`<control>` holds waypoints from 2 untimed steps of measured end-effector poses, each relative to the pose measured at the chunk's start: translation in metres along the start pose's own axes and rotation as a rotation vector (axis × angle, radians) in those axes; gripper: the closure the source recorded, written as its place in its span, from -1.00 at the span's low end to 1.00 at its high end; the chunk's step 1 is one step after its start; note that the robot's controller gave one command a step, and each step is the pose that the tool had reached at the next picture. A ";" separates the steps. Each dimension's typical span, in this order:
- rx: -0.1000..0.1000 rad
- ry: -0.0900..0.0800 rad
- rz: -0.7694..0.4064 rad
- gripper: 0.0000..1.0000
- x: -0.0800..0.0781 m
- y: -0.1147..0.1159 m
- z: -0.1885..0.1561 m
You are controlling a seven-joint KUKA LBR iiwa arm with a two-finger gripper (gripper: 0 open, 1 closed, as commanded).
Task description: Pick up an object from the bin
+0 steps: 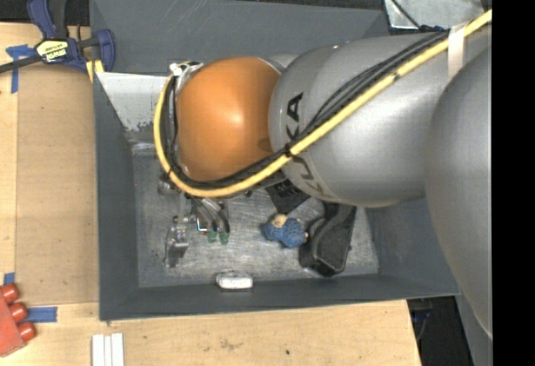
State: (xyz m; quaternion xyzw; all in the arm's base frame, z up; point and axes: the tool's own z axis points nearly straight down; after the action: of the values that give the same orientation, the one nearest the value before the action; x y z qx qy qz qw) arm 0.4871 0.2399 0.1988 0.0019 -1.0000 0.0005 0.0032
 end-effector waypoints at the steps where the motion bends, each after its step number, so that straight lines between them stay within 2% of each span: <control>1: 0.001 -0.002 0.343 -1.00 -0.061 -0.038 0.110; 2: -0.007 -0.012 0.634 -1.00 -0.124 -0.036 0.019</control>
Offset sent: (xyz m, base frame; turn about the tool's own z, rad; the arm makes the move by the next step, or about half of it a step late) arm 0.0602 -0.0359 -0.1075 0.3422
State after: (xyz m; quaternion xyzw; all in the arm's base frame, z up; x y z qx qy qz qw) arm 0.6113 0.2045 0.1790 -0.3099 -0.9508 -0.0017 -0.0032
